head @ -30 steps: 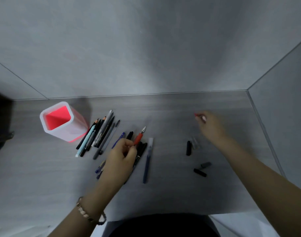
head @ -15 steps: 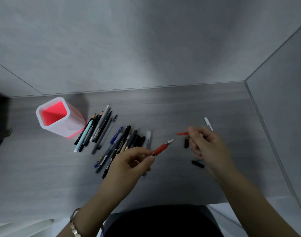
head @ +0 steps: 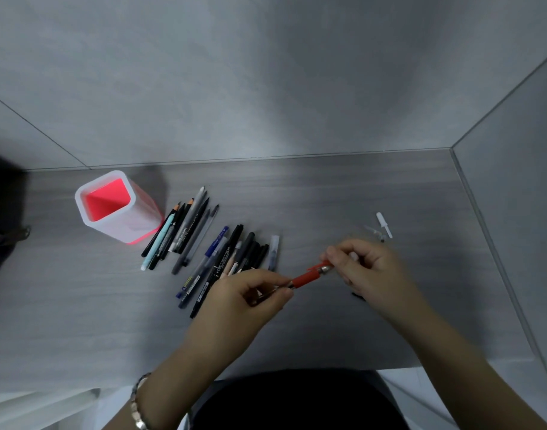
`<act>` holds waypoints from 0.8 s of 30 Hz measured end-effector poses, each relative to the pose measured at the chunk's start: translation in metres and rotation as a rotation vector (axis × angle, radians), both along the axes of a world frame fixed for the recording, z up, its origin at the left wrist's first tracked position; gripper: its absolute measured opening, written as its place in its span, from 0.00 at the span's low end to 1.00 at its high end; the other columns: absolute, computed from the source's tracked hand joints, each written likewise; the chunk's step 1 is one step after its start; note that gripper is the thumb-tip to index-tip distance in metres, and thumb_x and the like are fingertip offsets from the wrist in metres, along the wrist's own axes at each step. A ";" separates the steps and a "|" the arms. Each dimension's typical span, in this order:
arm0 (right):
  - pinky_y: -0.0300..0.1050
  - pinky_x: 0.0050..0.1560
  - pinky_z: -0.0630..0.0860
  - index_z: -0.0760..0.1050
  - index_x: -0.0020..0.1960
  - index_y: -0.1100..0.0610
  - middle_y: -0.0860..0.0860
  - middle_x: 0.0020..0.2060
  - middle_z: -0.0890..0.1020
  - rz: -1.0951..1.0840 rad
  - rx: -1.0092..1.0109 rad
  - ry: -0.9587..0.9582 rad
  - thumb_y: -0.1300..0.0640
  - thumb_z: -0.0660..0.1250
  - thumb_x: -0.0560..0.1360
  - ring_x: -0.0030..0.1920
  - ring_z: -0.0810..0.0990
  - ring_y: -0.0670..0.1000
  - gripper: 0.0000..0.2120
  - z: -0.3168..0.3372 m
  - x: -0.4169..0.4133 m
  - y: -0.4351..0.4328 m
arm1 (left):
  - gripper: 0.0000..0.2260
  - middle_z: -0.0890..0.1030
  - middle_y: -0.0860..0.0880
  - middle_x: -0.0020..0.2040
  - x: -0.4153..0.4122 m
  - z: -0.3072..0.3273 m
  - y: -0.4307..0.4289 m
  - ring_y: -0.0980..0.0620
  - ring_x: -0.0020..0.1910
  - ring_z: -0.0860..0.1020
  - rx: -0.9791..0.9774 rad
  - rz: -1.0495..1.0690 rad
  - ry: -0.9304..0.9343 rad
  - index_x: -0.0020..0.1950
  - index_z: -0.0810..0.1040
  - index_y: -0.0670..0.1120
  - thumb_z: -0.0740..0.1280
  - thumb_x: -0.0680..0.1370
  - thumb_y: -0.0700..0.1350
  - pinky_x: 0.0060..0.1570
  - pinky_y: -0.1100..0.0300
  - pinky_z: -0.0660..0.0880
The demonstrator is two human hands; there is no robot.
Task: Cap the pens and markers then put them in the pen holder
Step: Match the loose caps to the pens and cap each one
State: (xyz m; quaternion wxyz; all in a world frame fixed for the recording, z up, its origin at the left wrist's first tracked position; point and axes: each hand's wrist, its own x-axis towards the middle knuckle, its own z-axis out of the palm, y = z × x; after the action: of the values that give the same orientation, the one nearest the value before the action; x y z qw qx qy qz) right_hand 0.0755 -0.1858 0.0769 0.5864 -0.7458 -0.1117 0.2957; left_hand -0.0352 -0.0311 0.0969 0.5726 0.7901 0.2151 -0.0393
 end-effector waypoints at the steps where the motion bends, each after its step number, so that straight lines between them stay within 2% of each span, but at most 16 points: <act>1: 0.29 0.24 0.60 0.80 0.37 0.56 0.44 0.19 0.66 0.004 0.002 -0.008 0.59 0.64 0.74 0.22 0.63 0.41 0.09 0.001 -0.001 0.000 | 0.13 0.81 0.62 0.32 -0.001 0.000 0.000 0.61 0.28 0.75 0.013 0.000 -0.012 0.38 0.79 0.60 0.71 0.70 0.41 0.30 0.73 0.69; 5: 0.33 0.25 0.59 0.79 0.37 0.61 0.48 0.23 0.63 0.015 0.022 -0.023 0.58 0.65 0.73 0.23 0.60 0.42 0.09 0.002 -0.006 0.001 | 0.12 0.83 0.56 0.32 -0.004 0.000 0.001 0.62 0.29 0.77 0.004 0.027 -0.034 0.36 0.82 0.59 0.72 0.70 0.40 0.34 0.69 0.73; 8: 0.33 0.24 0.58 0.78 0.34 0.55 0.44 0.21 0.64 0.040 0.041 -0.017 0.59 0.65 0.72 0.23 0.60 0.42 0.09 0.001 -0.009 0.002 | 0.11 0.83 0.51 0.30 -0.003 0.007 0.003 0.60 0.29 0.78 -0.078 0.034 0.014 0.36 0.83 0.54 0.71 0.70 0.38 0.34 0.69 0.75; 10: 0.31 0.25 0.59 0.77 0.31 0.51 0.45 0.20 0.66 0.077 0.050 -0.031 0.60 0.66 0.73 0.22 0.62 0.41 0.12 0.001 -0.009 0.003 | 0.08 0.80 0.51 0.25 -0.002 0.011 0.006 0.61 0.24 0.75 -0.160 0.043 0.065 0.36 0.83 0.48 0.70 0.71 0.36 0.28 0.72 0.70; 12: 0.31 0.26 0.61 0.76 0.30 0.51 0.47 0.21 0.69 0.126 0.035 -0.074 0.56 0.67 0.72 0.23 0.64 0.42 0.12 0.003 -0.007 0.004 | 0.07 0.78 0.51 0.24 -0.002 0.010 0.008 0.59 0.19 0.67 -0.348 0.080 0.176 0.35 0.83 0.44 0.68 0.71 0.36 0.21 0.70 0.64; 15: 0.32 0.27 0.61 0.77 0.31 0.48 0.50 0.23 0.69 0.206 0.011 -0.114 0.46 0.66 0.66 0.26 0.65 0.43 0.09 0.005 -0.004 0.008 | 0.05 0.75 0.49 0.24 -0.004 0.005 0.011 0.59 0.16 0.61 -0.794 0.160 0.433 0.34 0.81 0.42 0.68 0.67 0.42 0.15 0.70 0.54; 17: 0.32 0.27 0.61 0.77 0.29 0.46 0.48 0.22 0.70 0.238 -0.008 -0.083 0.48 0.67 0.68 0.25 0.66 0.43 0.09 0.002 -0.002 0.012 | 0.06 0.73 0.50 0.24 -0.008 0.003 0.014 0.60 0.15 0.61 -0.938 0.153 0.512 0.37 0.81 0.42 0.66 0.68 0.44 0.15 0.71 0.53; 18: 0.32 0.27 0.62 0.78 0.30 0.47 0.47 0.21 0.70 0.249 -0.045 -0.075 0.51 0.67 0.71 0.24 0.66 0.42 0.11 -0.002 -0.002 0.014 | 0.06 0.74 0.51 0.24 -0.010 0.003 0.015 0.60 0.16 0.61 -0.893 0.136 0.514 0.39 0.80 0.42 0.66 0.71 0.43 0.15 0.70 0.55; 19: 0.33 0.28 0.63 0.78 0.32 0.49 0.47 0.21 0.71 0.258 -0.096 -0.077 0.54 0.67 0.73 0.24 0.67 0.42 0.11 -0.006 -0.002 0.016 | 0.06 0.74 0.52 0.25 -0.012 0.001 0.016 0.60 0.17 0.63 -0.741 0.103 0.480 0.41 0.80 0.43 0.64 0.74 0.43 0.17 0.69 0.58; 22: 0.33 0.33 0.67 0.78 0.45 0.51 0.45 0.27 0.73 0.240 -0.238 -0.118 0.54 0.61 0.76 0.28 0.71 0.40 0.07 -0.023 -0.005 0.021 | 0.05 0.77 0.54 0.31 -0.019 -0.022 0.023 0.60 0.28 0.74 0.045 0.101 0.300 0.45 0.77 0.51 0.62 0.77 0.44 0.31 0.66 0.69; 23: 0.30 0.34 0.68 0.77 0.48 0.52 0.44 0.28 0.73 0.201 -0.260 -0.110 0.53 0.59 0.76 0.30 0.73 0.38 0.08 -0.027 -0.005 0.022 | 0.05 0.78 0.55 0.35 -0.020 -0.032 0.028 0.58 0.35 0.76 0.233 0.135 0.250 0.49 0.77 0.52 0.61 0.77 0.45 0.36 0.65 0.70; 24: 0.27 0.33 0.68 0.77 0.51 0.55 0.43 0.30 0.73 0.153 -0.272 -0.096 0.54 0.59 0.77 0.31 0.73 0.38 0.09 -0.030 -0.005 0.022 | 0.07 0.79 0.53 0.40 -0.021 -0.043 0.035 0.55 0.41 0.77 0.339 0.183 0.218 0.53 0.76 0.50 0.60 0.78 0.43 0.41 0.63 0.71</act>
State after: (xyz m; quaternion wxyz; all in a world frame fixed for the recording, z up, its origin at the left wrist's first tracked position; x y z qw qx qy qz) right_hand 0.0705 -0.1635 0.0469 0.4499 -0.8208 -0.1549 0.3161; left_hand -0.0561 0.0038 0.0537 0.4063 0.8432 0.3502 -0.0355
